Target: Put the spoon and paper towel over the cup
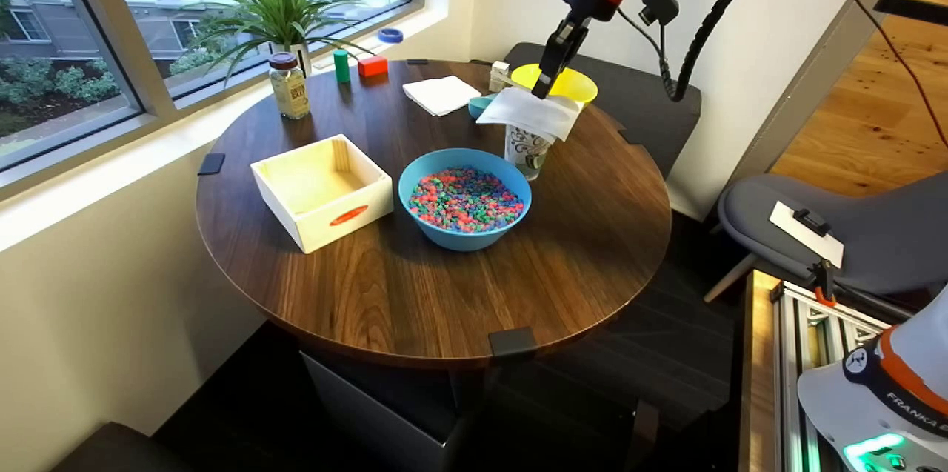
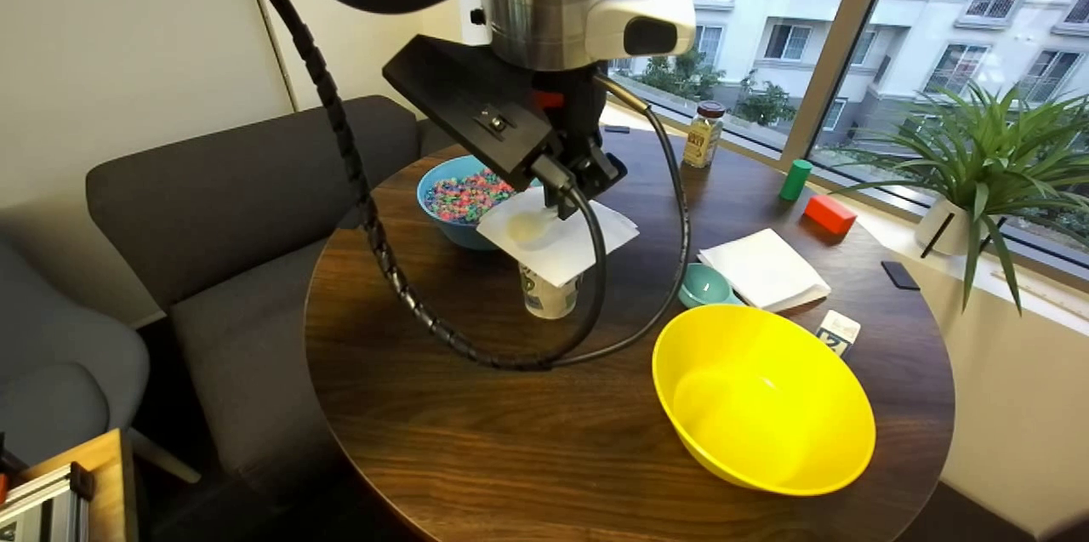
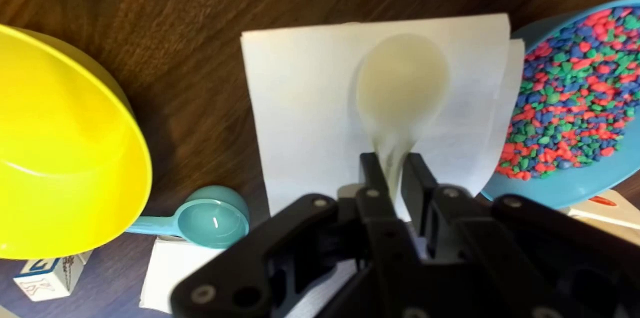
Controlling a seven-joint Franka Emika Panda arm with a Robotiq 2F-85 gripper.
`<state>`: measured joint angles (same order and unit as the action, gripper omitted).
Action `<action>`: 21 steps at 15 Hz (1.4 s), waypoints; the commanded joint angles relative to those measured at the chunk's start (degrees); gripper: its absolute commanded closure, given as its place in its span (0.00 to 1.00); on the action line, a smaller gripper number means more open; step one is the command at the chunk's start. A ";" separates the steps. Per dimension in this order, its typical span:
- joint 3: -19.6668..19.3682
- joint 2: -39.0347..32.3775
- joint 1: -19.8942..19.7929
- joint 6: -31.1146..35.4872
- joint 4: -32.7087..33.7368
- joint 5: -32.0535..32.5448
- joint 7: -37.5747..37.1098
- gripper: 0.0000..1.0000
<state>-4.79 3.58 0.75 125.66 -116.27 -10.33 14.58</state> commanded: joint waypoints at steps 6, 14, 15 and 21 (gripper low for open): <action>1.03 -2.98 -0.85 -3.96 3.25 -2.73 -0.78 0.96; 1.33 -3.32 -1.15 -4.66 3.82 -1.59 -2.48 0.30; 1.35 -3.22 -1.18 -4.53 3.77 -1.46 -2.63 0.23; 1.93 -0.67 -0.90 -3.42 2.71 1.91 -5.27 0.00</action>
<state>-4.03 1.32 0.27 122.95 -113.23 -11.00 12.08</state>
